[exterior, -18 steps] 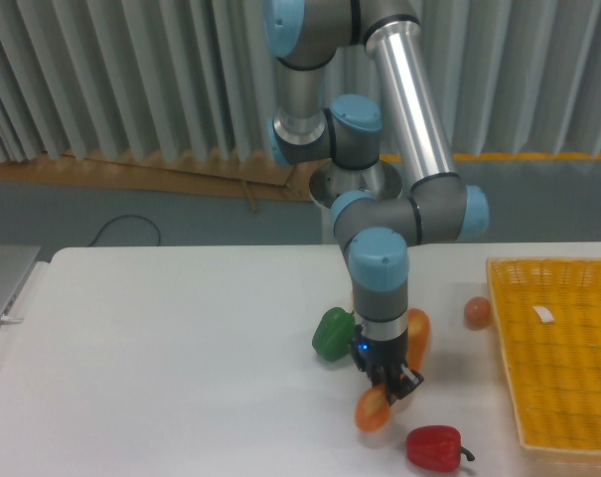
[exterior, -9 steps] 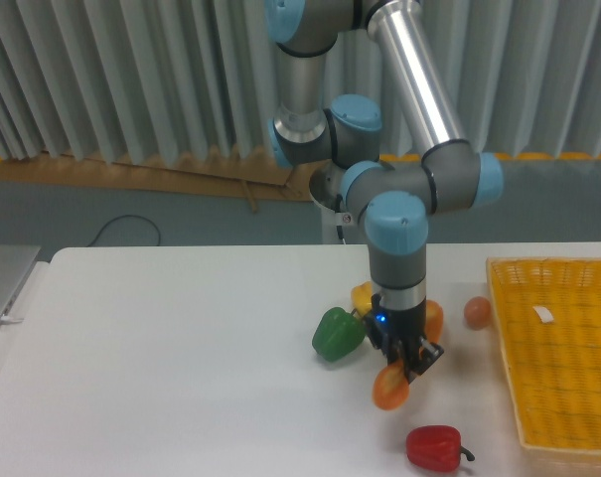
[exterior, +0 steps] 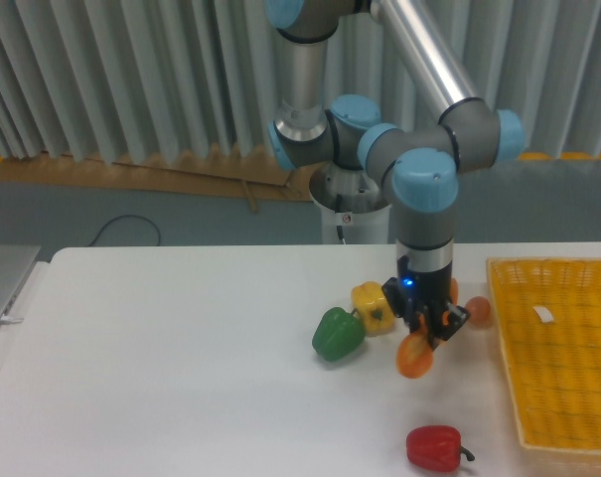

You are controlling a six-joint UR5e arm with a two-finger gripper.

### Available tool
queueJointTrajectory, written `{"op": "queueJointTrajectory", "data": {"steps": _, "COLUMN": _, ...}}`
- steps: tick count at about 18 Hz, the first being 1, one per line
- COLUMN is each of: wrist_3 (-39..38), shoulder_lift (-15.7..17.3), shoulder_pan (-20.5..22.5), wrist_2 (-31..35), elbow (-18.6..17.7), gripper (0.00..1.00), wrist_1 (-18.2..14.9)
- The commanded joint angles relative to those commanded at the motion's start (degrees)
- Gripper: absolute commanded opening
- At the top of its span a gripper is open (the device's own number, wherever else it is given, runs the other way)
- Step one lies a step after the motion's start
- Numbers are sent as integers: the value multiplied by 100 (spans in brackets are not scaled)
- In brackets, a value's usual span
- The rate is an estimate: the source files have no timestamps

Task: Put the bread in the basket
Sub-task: 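Lift the bread loaf and carry it over the yellow basket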

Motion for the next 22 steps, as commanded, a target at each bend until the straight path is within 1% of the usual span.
{"op": "queueJointTrajectory", "data": {"steps": 1, "wrist_3": 140, "shoulder_lift": 17, "shoulder_pan": 140, "wrist_2": -70, "elbow": 53, "gripper": 37, "wrist_1": -70}}
{"op": "queueJointTrajectory", "data": {"steps": 3, "wrist_3": 334, "shoulder_lift": 0, "shoulder_pan": 334, "wrist_2": -97, "elbow": 158, "gripper": 37, "wrist_1": -79}}
{"op": "queueJointTrajectory", "data": {"steps": 4, "wrist_3": 344, "shoulder_lift": -26, "shoulder_pan": 396, "wrist_2": -97, "elbow": 211, "gripper": 37, "wrist_1": -79}}
{"op": "queueJointTrajectory", "data": {"steps": 5, "wrist_3": 370, "shoulder_lift": -96, "shoulder_pan": 449, "wrist_2": -97, "elbow": 386, "gripper": 37, "wrist_1": -97}}
{"op": "queueJointTrajectory", "data": {"steps": 8, "wrist_3": 379, "shoulder_lift": -219, "shoulder_pan": 546, "wrist_2": -62, "elbow": 493, "gripper": 37, "wrist_1": -71}}
{"op": "queueJointTrajectory", "data": {"steps": 10, "wrist_3": 580, "shoulder_lift": -290, "shoulder_pan": 713, "wrist_2": -89, "elbow": 519, "gripper": 37, "wrist_1": -44}}
{"op": "queueJointTrajectory", "data": {"steps": 12, "wrist_3": 835, "shoulder_lift": -448, "shoulder_pan": 853, "wrist_2": -71, "elbow": 537, "gripper": 37, "wrist_1": -18}}
{"op": "queueJointTrajectory", "data": {"steps": 14, "wrist_3": 1002, "shoulder_lift": -553, "shoulder_pan": 1090, "wrist_2": -115, "elbow": 598, "gripper": 37, "wrist_1": 26}}
{"op": "queueJointTrajectory", "data": {"steps": 17, "wrist_3": 1398, "shoulder_lift": -659, "shoulder_pan": 1196, "wrist_2": -106, "elbow": 607, "gripper": 37, "wrist_1": 79}}
{"op": "queueJointTrajectory", "data": {"steps": 22, "wrist_3": 1425, "shoulder_lift": -826, "shoulder_pan": 1328, "wrist_2": -97, "elbow": 625, "gripper": 38, "wrist_1": 175}}
